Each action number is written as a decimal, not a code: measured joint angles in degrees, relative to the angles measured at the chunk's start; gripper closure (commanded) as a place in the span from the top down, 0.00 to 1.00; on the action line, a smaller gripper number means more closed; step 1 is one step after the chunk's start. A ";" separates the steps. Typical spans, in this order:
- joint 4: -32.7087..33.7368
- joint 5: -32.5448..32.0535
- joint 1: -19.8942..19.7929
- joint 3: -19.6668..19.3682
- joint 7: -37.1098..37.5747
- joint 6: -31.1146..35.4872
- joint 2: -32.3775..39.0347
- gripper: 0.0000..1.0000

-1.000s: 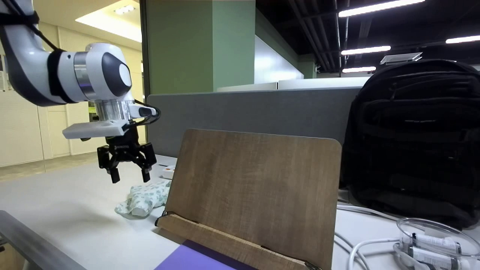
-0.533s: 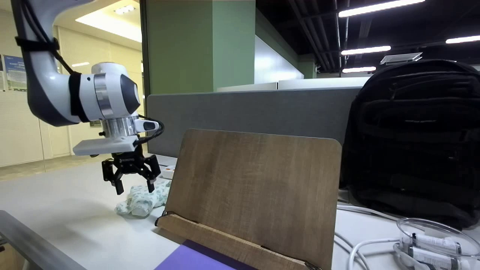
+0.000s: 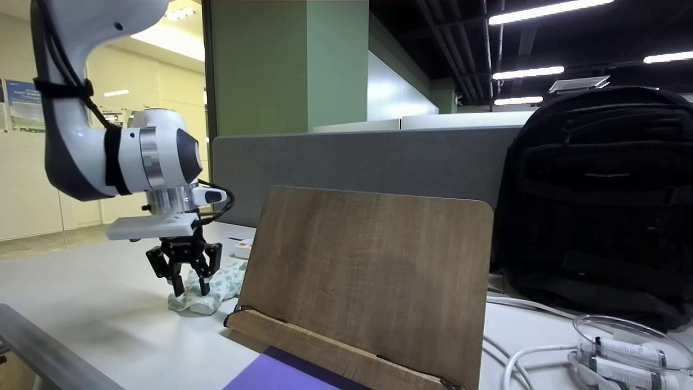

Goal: Put the cloth on the wooden board

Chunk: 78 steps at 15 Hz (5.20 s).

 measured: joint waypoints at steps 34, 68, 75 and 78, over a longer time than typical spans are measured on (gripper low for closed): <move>12.56 12.14 -11.33 -2.63 -3.92 -25.91 -36.42 0.02; -10.29 -6.75 -22.02 5.15 15.52 -43.36 -58.06 0.46; -10.48 -2.21 -20.90 4.97 15.47 -45.02 -58.46 0.94; -10.45 -2.05 -20.10 4.97 15.38 -42.79 -59.01 1.00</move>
